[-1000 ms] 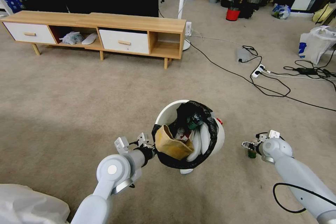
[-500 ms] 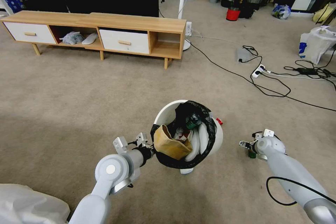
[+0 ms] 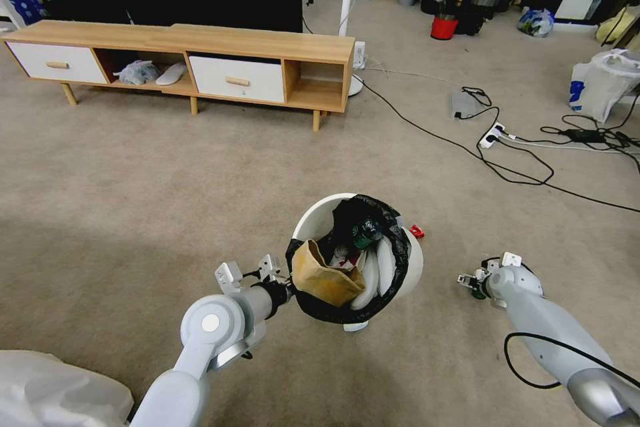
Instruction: Pick up the trash bin and place the garbage on the floor into it.
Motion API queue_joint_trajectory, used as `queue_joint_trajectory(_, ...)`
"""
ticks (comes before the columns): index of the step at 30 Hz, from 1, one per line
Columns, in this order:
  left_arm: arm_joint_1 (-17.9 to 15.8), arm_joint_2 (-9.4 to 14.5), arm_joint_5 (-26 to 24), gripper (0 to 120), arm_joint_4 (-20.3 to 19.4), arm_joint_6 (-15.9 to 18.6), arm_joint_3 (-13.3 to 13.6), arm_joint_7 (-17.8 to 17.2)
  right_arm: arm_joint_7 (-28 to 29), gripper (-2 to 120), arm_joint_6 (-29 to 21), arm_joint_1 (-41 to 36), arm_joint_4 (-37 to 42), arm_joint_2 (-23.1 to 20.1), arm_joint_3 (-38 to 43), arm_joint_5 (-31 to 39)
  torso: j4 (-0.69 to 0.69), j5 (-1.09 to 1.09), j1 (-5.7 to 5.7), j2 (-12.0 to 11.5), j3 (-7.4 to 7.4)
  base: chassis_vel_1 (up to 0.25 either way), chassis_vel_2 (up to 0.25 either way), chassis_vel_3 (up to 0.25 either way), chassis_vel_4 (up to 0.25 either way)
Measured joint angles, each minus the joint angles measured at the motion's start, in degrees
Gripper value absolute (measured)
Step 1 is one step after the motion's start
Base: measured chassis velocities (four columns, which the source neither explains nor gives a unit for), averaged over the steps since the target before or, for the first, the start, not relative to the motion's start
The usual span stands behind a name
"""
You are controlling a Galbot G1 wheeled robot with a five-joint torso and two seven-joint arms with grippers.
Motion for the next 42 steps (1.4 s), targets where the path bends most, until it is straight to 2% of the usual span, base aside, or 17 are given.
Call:
queue_joint_trajectory(29,0.7,-0.4,1.2,0,-0.1,0.1,-0.2,0.7,-1.1,100,1.3,2.1,-4.4,2.3,2.1,-2.9,0.02,0.00,0.00,0.0,0.00,0.000,0.000,0.000,0.000)
queue_joint_trajectory(31,0.7,-0.4,1.3,0,-0.1,0.1,-0.2,0.8,-1.1,98,1.3,2.1,-4.5,2.3,2.1,-3.0,0.01,0.00,0.00,0.0,0.00,0.000,0.000,0.000,0.000)
queue_joint_trajectory(34,0.8,-0.4,1.5,0,-0.1,0.1,-0.2,1.1,-1.0,85,1.2,2.1,-4.5,2.3,2.2,-3.2,0.01,0.00,0.00,0.0,0.00,0.000,0.000,0.000,0.000)
queue_joint_trajectory(35,0.8,-0.4,1.5,0,-0.1,0.1,-0.2,1.1,-1.0,85,1.2,2.1,-4.5,2.3,2.2,-3.2,0.01,0.00,0.00,0.0,0.00,0.000,0.000,0.000,0.000)
queue_joint_trajectory(37,0.8,-0.5,1.6,0,-0.1,0.1,-0.2,1.2,-1.0,74,1.2,2.0,-4.4,2.3,2.2,-3.2,0.01,0.00,0.00,0.0,0.00,0.000,0.000,0.000,0.000)
queue_joint_trajectory(38,0.8,-0.5,1.6,0,-0.1,0.1,-0.2,1.2,-1.0,74,1.2,2.0,-4.4,2.3,2.2,-3.2,0.01,0.00,0.00,0.0,0.00,0.000,0.000,0.000,0.000)
queue_joint_trajectory(41,0.7,-0.6,1.6,0,-0.1,0.1,-0.2,1.3,-0.9,60,1.2,1.9,-4.3,2.3,2.2,-3.2,0.01,0.00,0.00,0.0,0.00,0.000,0.000,0.000,0.000)
queue_joint_trajectory(42,0.7,-0.6,1.6,0,-0.1,0.1,-0.2,1.3,-0.9,60,1.2,1.9,-4.3,2.3,2.2,-3.2,0.01,0.00,0.00,0.0,0.00,0.000,0.000,0.000,0.000)
